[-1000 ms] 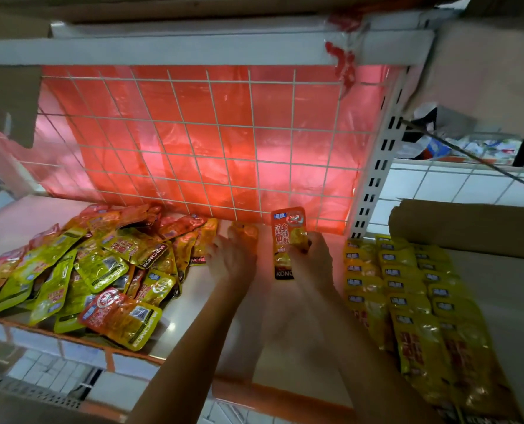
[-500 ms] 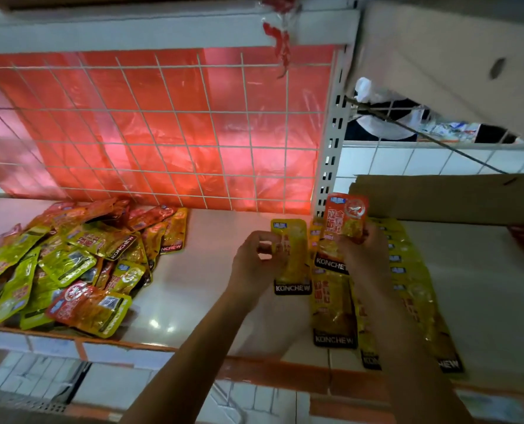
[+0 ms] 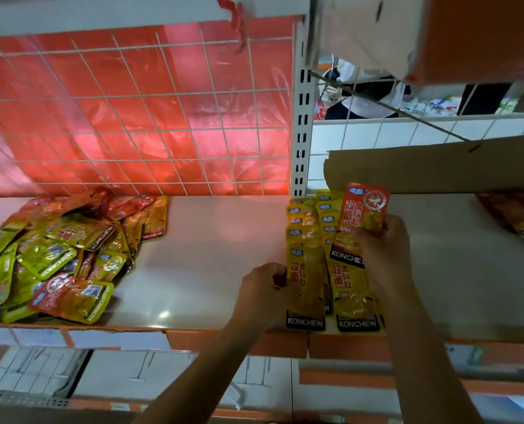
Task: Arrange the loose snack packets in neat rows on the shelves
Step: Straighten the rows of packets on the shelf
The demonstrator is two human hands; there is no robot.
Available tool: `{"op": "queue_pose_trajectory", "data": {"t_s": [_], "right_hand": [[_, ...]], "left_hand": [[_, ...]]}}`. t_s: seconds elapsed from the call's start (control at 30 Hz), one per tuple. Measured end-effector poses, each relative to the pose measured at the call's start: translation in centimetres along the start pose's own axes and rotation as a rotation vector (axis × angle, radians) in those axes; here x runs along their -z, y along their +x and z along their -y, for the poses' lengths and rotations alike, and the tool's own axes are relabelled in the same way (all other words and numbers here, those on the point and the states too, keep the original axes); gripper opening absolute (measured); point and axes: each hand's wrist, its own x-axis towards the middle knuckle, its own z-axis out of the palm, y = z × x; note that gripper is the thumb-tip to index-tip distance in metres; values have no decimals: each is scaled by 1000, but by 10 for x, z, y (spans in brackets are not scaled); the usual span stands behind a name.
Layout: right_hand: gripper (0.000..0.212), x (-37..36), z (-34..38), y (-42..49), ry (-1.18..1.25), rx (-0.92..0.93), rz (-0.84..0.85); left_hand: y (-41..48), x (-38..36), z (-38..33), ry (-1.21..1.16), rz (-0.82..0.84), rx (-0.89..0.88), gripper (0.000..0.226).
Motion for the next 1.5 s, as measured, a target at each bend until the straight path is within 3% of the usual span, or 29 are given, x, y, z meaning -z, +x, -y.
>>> {"op": "queue_pose_trajectory", "data": {"t_s": [0.23, 0.5, 0.8, 0.97, 1.23, 1.33, 1.5], "right_hand": [[31, 10, -8, 2, 16, -27, -7], [29, 13, -11, 7, -25, -28, -3], [32, 31, -16, 14, -23, -18, 28], [38, 60, -15, 28, -38, -42, 80], [36, 127, -21, 69, -59, -38, 71], [35, 154, -25, 87, -75, -35, 62], [25, 201, -32, 111, -102, 3, 95]], "left_hand": [[-6, -4, -5, 93, -50, -16, 44], [-4, -5, -7, 302, -67, -46, 47], [15, -12, -40, 395, -286, -231, 38], [33, -48, -78, 310, -253, -352, 40], [59, -132, -153, 362, -195, -477, 48], [69, -164, -179, 209, -83, -437, 40], [78, -215, -206, -263, 58, -156, 40]]}}
